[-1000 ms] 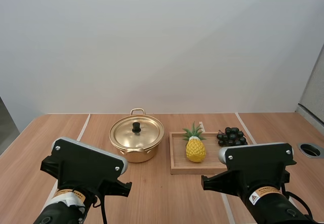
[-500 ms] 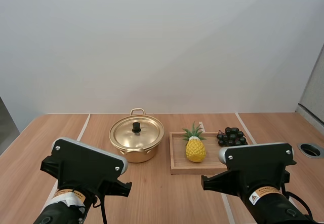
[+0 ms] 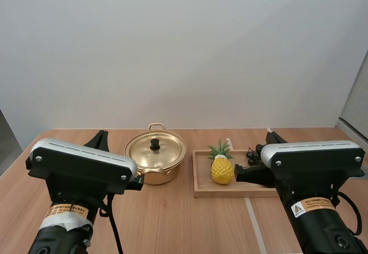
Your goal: Open the pot, put the grape inside, and close it
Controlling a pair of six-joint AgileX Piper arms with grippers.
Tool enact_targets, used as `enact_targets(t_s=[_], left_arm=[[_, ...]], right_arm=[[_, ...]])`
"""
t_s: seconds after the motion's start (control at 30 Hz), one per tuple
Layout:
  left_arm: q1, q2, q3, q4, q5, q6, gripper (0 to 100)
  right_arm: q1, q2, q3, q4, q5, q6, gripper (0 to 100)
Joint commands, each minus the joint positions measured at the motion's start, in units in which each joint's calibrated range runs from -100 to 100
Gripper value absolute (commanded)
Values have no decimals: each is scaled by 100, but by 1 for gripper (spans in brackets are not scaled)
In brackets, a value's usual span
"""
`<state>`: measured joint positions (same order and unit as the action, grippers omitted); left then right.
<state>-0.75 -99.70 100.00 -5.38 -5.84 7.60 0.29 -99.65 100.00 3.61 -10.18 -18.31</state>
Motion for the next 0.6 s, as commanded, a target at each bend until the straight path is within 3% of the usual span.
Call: enact_targets(t_s=[0.0, 0.13, 0.57], left_arm=[[2, -30, 0, -42, -351, -4, 0], [2, -30, 0, -42, -362, -4, 0], [2, -30, 0, 9, -440, 2, 0]], right_arm=[[-23, -35, 0, 97, -364, -39, 0], [-23, -35, 0, 476, -364, -39, 0], [-23, -35, 0, 465, -1157, -172, 0]])
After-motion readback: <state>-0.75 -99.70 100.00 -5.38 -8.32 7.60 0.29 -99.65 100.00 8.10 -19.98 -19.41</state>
